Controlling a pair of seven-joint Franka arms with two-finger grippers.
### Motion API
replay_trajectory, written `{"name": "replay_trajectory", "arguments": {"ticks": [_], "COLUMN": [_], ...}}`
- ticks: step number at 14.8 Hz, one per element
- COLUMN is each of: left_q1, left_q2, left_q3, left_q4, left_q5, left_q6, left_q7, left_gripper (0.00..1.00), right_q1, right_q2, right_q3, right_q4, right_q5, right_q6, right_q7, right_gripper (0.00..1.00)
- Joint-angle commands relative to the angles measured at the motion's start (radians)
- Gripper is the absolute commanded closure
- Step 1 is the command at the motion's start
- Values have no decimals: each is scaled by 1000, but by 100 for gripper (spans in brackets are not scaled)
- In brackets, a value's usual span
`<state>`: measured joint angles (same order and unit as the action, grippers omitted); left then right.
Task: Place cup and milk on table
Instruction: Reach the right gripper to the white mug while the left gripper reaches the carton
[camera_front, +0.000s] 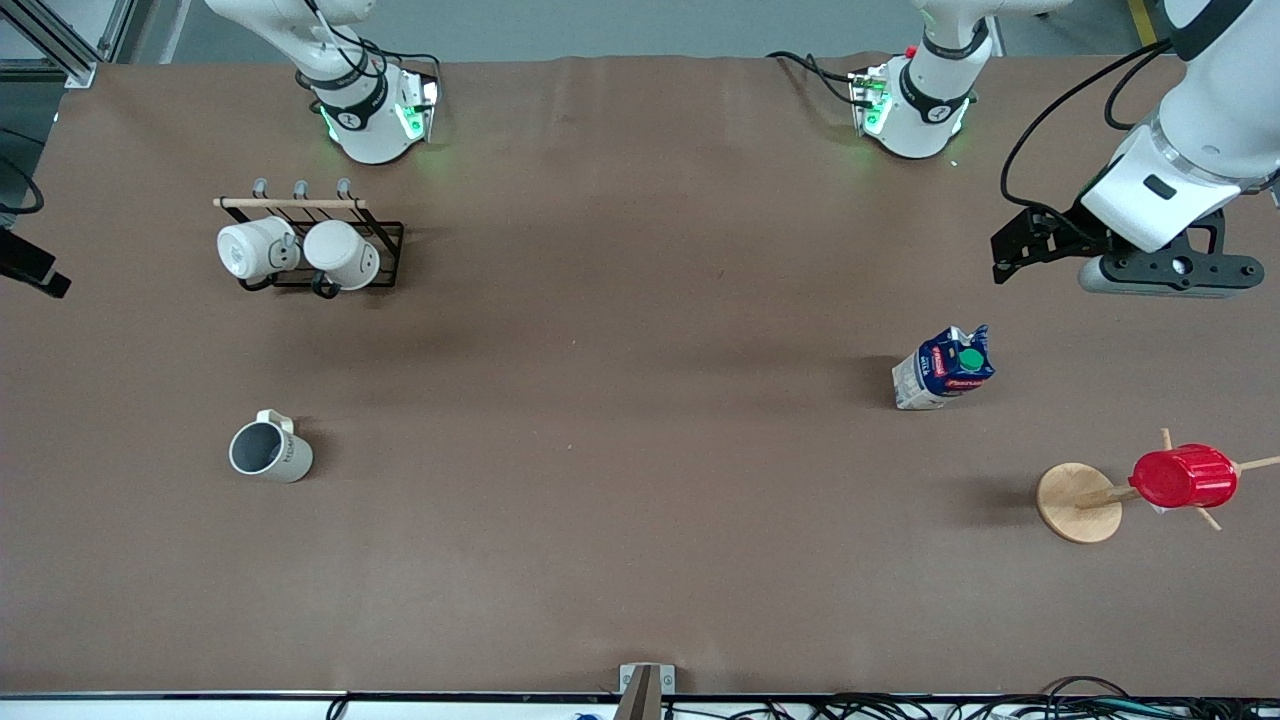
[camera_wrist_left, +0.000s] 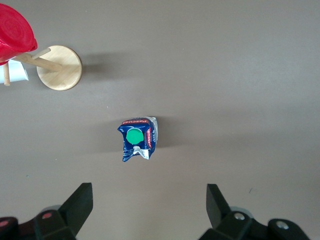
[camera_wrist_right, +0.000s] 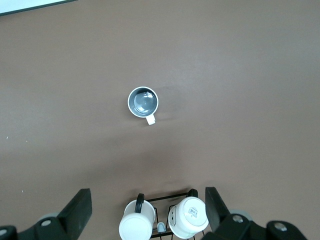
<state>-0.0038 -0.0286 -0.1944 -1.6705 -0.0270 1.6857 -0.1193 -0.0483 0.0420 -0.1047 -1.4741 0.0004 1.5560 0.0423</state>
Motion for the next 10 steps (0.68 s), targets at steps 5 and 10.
{"name": "replay_trajectory", "arguments": {"ticks": [5, 10], "left_q1": [1, 8], "left_q2": [12, 16], "left_q3": [-3, -3], "left_q4": [21, 20], "left_q5": [7, 6], "left_q6": [-3, 2], "left_q7": [-2, -3], "left_gripper": [0, 0], "right_q1": [8, -1], "right_q2": [-14, 53], "right_q3": [-10, -16], "right_q4": [-12, -17], "right_q5": [6, 4], "right_q6": [-1, 27], "right_q7": [4, -19], "right_gripper": [0, 0]}}
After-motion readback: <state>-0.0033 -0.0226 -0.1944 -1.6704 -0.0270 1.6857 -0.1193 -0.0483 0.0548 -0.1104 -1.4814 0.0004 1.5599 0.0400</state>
